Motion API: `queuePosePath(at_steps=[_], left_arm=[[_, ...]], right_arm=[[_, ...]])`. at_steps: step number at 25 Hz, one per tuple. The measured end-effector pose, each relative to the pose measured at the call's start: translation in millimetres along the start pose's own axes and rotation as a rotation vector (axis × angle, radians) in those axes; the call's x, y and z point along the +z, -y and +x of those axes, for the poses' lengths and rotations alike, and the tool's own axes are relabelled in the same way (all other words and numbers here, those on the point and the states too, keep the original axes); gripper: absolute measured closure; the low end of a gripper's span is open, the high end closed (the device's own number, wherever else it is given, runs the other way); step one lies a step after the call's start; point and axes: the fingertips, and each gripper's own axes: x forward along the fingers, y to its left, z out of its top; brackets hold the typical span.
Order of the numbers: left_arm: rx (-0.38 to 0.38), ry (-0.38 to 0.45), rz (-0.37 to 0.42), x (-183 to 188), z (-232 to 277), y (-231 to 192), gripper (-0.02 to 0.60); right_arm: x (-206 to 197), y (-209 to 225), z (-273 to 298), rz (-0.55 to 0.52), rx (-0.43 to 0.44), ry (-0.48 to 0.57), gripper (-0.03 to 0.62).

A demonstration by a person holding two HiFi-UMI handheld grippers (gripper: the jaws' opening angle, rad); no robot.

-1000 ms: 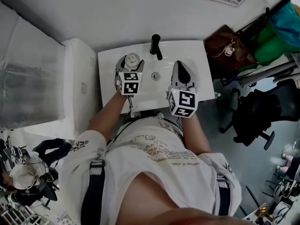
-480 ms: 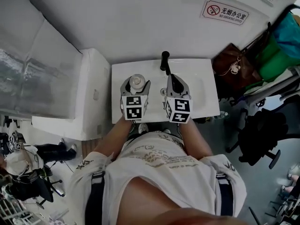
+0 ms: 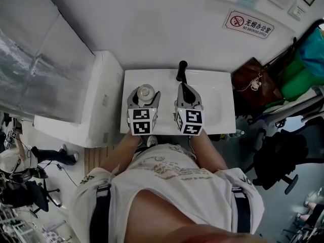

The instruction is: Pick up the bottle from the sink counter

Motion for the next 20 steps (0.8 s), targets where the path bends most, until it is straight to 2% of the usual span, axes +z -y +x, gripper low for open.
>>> queuePosePath(at_steps=[8, 13, 20], left_arm=[[-0.001, 0.000, -0.009, -2, 2, -4, 0.249], [-0.014, 0.010, -0.006, 4, 2, -5, 0.249], [-0.017, 0.010, -0.008, 3, 2, -13, 0.249]], right_arm=[[-5, -7, 6, -0.015, 0.011, -0.025, 0.572], [1, -12, 6, -0.061, 0.006, 0.004, 0.572], [7, -18, 6, -0.050, 0.009, 0.032, 0.572]])
